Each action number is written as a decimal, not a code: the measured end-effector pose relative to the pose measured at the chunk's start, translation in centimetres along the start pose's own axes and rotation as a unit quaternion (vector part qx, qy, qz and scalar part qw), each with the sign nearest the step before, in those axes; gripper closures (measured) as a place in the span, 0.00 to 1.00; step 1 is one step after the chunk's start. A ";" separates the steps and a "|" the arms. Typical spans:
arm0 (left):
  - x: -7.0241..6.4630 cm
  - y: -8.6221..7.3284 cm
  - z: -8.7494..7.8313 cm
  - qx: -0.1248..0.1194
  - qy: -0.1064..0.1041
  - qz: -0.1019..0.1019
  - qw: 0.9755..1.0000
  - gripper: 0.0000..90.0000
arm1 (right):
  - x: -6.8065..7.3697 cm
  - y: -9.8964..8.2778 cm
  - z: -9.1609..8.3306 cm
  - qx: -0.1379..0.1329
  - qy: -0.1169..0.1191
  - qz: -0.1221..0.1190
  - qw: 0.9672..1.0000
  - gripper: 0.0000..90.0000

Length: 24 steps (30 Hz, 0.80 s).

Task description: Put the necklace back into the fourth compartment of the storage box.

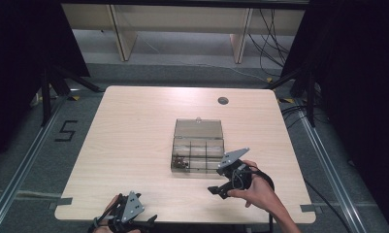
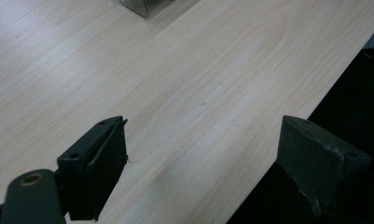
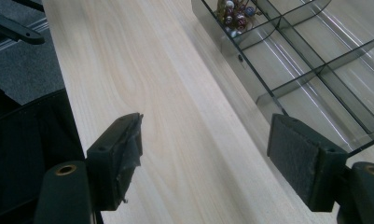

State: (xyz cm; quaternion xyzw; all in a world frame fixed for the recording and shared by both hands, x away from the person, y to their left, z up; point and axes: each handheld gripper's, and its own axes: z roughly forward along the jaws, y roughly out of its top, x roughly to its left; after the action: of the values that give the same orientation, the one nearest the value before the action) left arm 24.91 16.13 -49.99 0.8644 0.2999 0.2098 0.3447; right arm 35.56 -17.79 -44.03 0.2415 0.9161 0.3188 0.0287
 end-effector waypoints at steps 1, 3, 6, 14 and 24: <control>0.0 0.0 0.0 0.000 0.000 0.001 1.000 0.17 | 0.0 -0.1 0.0 0.003 0.005 0.006 1.000 0.30; 0.0 0.0 0.0 0.003 -0.001 0.003 1.000 0.17 | 0.0 -0.3 -0.1 0.001 0.000 0.004 1.000 0.30; 0.1 0.0 -0.2 0.007 0.000 0.004 1.000 0.17 | 0.0 -0.4 -0.1 0.000 -0.001 0.002 1.000 0.30; 0.1 0.0 0.0 0.001 0.000 0.004 1.000 0.17 | 0.0 -1.0 -0.4 -0.008 -0.001 0.013 1.000 0.30; 0.0 0.0 0.0 0.000 -0.001 0.003 1.000 0.17 | 0.0 -2.1 -0.6 -0.005 -0.010 0.024 1.000 0.27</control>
State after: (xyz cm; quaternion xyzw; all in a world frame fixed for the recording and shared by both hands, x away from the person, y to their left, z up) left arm 24.91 16.17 -49.97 0.8654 0.2969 0.2104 0.3445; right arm 34.58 -19.55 -44.81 0.2663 0.9080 0.3220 0.0315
